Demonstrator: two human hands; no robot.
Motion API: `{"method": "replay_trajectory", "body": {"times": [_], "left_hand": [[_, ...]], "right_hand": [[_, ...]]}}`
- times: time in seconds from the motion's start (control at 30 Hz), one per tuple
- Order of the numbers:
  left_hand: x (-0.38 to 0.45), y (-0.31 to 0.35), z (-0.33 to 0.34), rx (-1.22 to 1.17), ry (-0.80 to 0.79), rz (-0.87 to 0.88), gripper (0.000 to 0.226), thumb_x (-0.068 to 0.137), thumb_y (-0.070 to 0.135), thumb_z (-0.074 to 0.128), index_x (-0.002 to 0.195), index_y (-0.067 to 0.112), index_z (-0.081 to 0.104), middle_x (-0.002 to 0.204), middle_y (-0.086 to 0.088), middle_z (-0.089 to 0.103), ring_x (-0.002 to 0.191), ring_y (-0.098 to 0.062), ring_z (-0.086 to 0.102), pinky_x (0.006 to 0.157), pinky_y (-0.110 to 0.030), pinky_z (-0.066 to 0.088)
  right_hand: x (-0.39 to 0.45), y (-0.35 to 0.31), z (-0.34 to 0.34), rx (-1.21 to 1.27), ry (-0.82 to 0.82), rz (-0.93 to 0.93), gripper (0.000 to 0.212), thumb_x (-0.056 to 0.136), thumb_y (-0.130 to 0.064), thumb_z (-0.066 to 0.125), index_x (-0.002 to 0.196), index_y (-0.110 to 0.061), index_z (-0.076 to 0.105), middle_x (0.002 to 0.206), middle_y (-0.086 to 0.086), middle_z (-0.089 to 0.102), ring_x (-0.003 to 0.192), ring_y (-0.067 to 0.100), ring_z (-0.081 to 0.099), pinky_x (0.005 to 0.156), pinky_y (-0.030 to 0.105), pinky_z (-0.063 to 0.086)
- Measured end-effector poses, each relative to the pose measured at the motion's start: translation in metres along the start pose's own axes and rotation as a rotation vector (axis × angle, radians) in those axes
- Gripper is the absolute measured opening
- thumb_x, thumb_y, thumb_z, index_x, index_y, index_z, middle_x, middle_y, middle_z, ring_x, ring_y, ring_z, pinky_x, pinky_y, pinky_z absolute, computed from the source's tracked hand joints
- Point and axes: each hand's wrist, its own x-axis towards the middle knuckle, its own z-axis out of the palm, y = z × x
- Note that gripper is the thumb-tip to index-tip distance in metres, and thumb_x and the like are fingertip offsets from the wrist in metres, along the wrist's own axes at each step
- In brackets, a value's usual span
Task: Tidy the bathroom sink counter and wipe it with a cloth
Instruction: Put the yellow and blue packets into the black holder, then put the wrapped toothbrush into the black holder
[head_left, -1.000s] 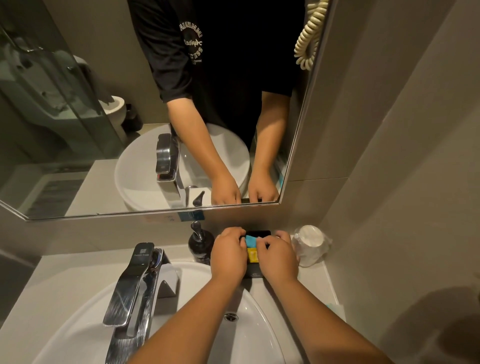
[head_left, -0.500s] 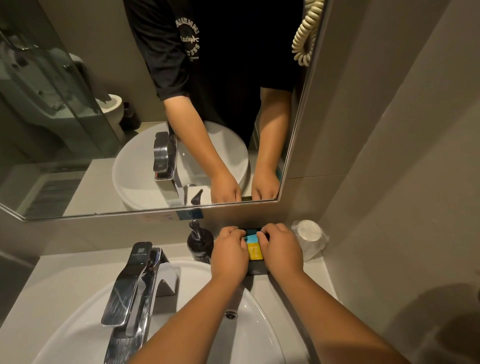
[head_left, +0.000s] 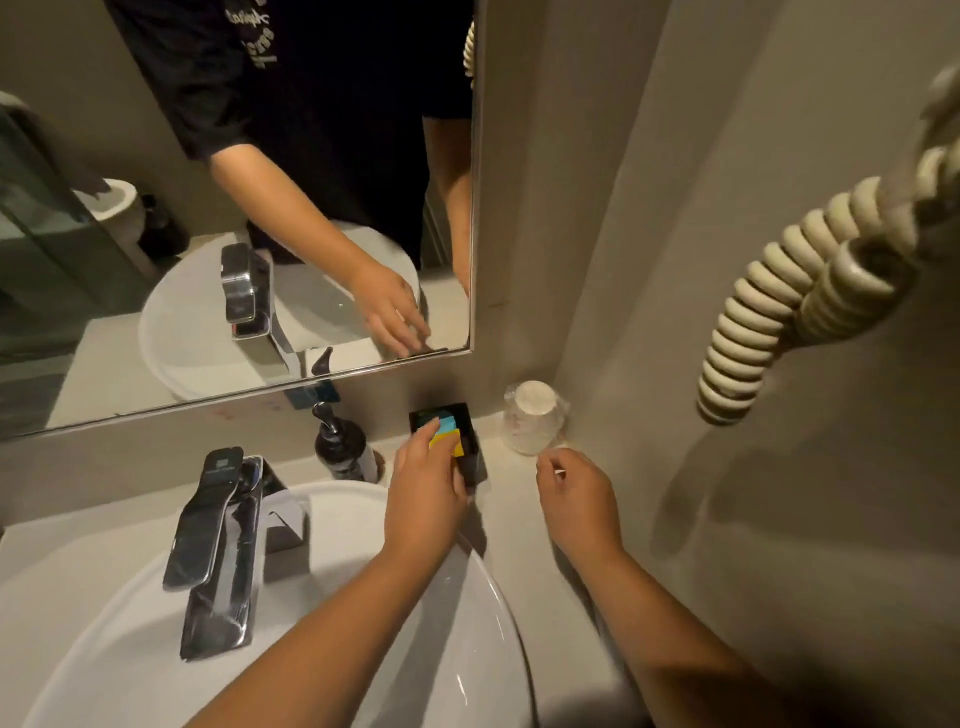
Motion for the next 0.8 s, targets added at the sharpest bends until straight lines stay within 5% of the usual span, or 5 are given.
{"method": "replay_trajectory", "body": {"times": [0.13,0.27,0.47,0.63,0.8], "left_hand": [[-0.057,0.006,0.013,0.196,-0.233,0.261,0.039,0.095,0.029,0.047,0.132,0.022,0.053,0.143,-0.002,0.049,0.133,-0.022,0.041,0.114,-0.036,0.024],[-0.082,-0.022,0.025,0.482,-0.402,0.367,0.062,0.098,0.048,0.010,0.128,0.023,0.057,0.136,-0.003,0.057,0.133,-0.027,0.044,0.109,-0.048,0.032],[-0.084,-0.029,0.027,0.517,-0.377,0.397,0.055,0.098,0.047,0.017,0.126,0.024,0.059,0.133,0.000,0.059,0.132,-0.025,0.045,0.109,-0.046,0.025],[-0.085,-0.033,0.030,0.471,-0.337,0.410,0.049,0.097,0.047,0.026,0.131,0.024,0.054,0.139,0.000,0.054,0.138,-0.024,0.037,0.112,-0.044,0.017],[-0.084,-0.034,0.027,0.438,-0.359,0.431,0.061,0.097,0.051,0.011,0.136,0.024,0.048,0.146,0.000,0.046,0.142,-0.023,0.028,0.115,-0.043,0.011]], "right_hand": [[-0.052,0.044,-0.027,-0.220,0.058,0.037,0.019,0.093,-0.017,0.051,0.080,-0.011,0.064,0.087,0.009,0.066,0.076,0.026,0.060,0.063,0.026,0.038],[-0.099,0.082,-0.018,-0.497,-0.027,-0.004,0.013,0.086,-0.021,0.065,0.094,-0.012,0.068,0.087,0.006,0.069,0.073,0.021,0.066,0.065,0.031,0.056],[-0.122,0.100,-0.003,-0.706,-0.116,0.046,0.037,0.092,-0.025,0.058,0.126,-0.012,0.050,0.113,0.005,0.063,0.099,0.018,0.062,0.085,0.028,0.055],[-0.118,0.099,0.001,-0.790,-0.093,0.072,0.061,0.068,-0.018,0.083,0.122,-0.004,0.057,0.097,0.012,0.066,0.084,0.024,0.065,0.073,0.032,0.058],[-0.113,0.082,-0.012,-0.462,-0.072,0.244,0.015,0.089,-0.023,0.060,0.100,-0.013,0.065,0.097,0.008,0.067,0.086,0.026,0.066,0.074,0.038,0.058]]}}
